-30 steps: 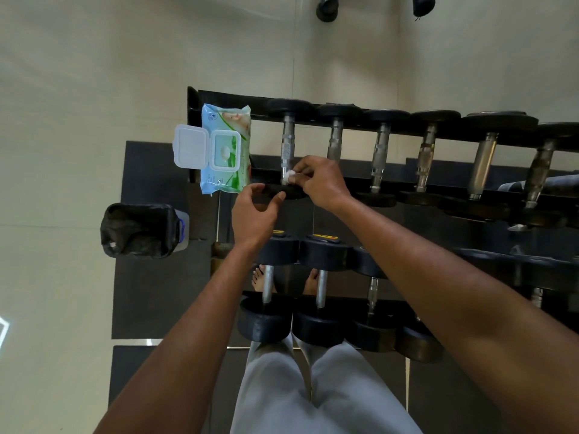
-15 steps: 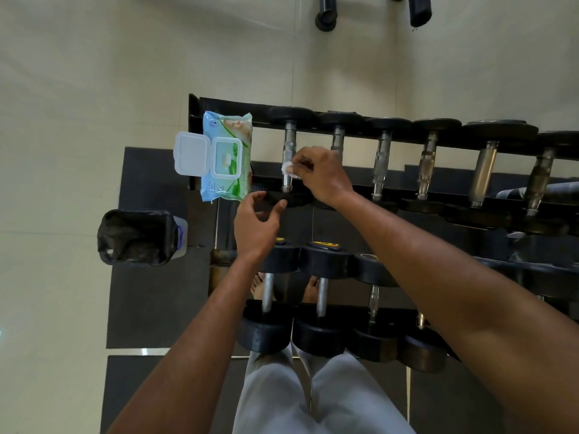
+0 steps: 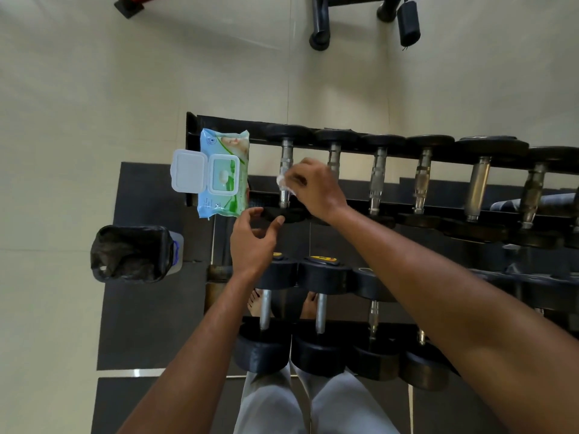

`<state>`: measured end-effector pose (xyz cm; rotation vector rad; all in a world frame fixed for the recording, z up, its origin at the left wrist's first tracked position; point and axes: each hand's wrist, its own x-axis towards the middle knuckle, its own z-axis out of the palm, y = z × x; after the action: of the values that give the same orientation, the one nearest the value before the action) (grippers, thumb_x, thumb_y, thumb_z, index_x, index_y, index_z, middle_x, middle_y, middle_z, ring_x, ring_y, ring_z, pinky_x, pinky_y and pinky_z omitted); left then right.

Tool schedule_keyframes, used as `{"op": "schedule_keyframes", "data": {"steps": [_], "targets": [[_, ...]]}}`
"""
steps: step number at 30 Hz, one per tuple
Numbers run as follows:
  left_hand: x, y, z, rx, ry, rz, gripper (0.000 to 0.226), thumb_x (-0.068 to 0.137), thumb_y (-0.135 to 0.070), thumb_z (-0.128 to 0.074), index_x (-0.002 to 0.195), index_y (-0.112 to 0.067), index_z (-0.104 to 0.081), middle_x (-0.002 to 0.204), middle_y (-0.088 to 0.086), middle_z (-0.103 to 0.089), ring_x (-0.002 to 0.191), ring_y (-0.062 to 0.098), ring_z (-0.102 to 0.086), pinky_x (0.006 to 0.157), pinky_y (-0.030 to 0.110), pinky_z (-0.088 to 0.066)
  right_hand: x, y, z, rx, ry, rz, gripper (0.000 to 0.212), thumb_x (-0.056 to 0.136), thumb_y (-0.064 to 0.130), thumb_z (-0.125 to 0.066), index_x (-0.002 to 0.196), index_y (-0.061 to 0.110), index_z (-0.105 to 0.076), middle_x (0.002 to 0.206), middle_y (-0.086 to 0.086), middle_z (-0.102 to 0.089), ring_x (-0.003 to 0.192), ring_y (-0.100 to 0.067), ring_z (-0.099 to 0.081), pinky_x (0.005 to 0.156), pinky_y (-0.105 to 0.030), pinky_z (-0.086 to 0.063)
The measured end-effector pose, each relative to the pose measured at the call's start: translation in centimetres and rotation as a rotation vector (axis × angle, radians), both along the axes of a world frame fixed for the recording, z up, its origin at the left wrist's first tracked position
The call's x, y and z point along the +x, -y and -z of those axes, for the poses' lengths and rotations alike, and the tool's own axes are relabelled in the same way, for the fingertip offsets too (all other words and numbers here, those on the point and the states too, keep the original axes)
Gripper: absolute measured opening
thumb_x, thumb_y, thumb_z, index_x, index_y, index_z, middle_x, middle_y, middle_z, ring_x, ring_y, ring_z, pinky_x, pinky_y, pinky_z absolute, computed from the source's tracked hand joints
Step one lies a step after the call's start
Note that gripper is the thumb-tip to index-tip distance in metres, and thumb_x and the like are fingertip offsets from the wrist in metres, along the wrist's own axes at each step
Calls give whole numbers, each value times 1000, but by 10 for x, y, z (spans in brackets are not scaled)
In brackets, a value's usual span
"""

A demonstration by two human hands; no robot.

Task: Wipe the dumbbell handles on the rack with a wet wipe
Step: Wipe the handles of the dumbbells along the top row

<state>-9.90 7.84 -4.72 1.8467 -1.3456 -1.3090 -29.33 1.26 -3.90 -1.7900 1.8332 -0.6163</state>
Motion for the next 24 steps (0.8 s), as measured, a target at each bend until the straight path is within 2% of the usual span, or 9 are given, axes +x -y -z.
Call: {"op": "schedule_keyframes", "data": {"steps": [5,7,9,12,14,17,20,22,24], "targets": [[-2,0,-2,-3,-3,-3,50,90,-56,-81,128,-29,-63,129,-10,-66,94,9,-70,71,12,-48,8,45,-12,-91,83,385,11,92,22,-83,91,12,-80,86,0,-77,77,-9,-64,80,-19,-53],[-2,-1,-3,0,-9,-5,52,90,-56,-81,129,-28,-63,130,-9,-66,95,9,-70,72,14,-49,16,39,-11,-98,126,470,13,92,24,-83,93,10,-81,87,0,-78,74,-2,-61,83,0,-40],[-2,-1,-3,-3,-13,-3,52,90,-55,-81,130,-27,-63,130,-8,-65,96,9,-69,73,15,-50,21,35,-10,-110,201,568,17,93,26,-83,95,9,-81,87,1,-79,73,8,-54,83,8,-27],[-3,1,-4,9,-23,-2,50,90,-53,-82,128,-27,-63,129,-8,-65,95,7,-69,73,15,-51,27,34,-7,-75,303,653,19,92,30,-83,96,11,-82,86,6,-77,77,7,-59,81,6,-32],[-3,0,-3,9,-28,0,51,90,-52,-82,129,-26,-63,129,-8,-65,92,5,-69,70,12,-52,31,35,-5,7,409,720,20,93,33,-82,99,14,-82,87,10,-77,80,1,-66,77,-5,-45],[-3,0,-2,3,-35,1,51,90,-50,-83,129,-23,-63,127,-7,-65,87,0,-69,68,9,-52,28,40,0,198,677,919,14,93,33,-82,99,20,-81,88,7,-77,85,-11,-72,83,-27,-60],[-2,0,0,2,-39,1,50,90,-51,-83,128,-25,-64,127,-8,-66,88,-10,-67,76,17,-57,24,44,-6,353,899,1021,8,93,29,-82,95,22,-79,84,6,-76,82,-13,-69,79,-26,-58],[-1,0,1,4,-36,-2,50,89,-52,-83,128,-26,-64,128,-9,-65,89,-10,-66,79,23,-58,25,44,-4,264,846,964,9,92,26,-83,99,21,-79,92,8,-78,90,-9,-72,79,-19,-56],[-1,0,0,4,-32,3,51,89,-54,-82,128,-27,-63,129,-10,-64,89,-2,-68,78,21,-56,27,42,-4,164,785,916,14,89,25,-86,100,22,-79,97,9,-79,94,-5,-73,79,-14,-54]]}}
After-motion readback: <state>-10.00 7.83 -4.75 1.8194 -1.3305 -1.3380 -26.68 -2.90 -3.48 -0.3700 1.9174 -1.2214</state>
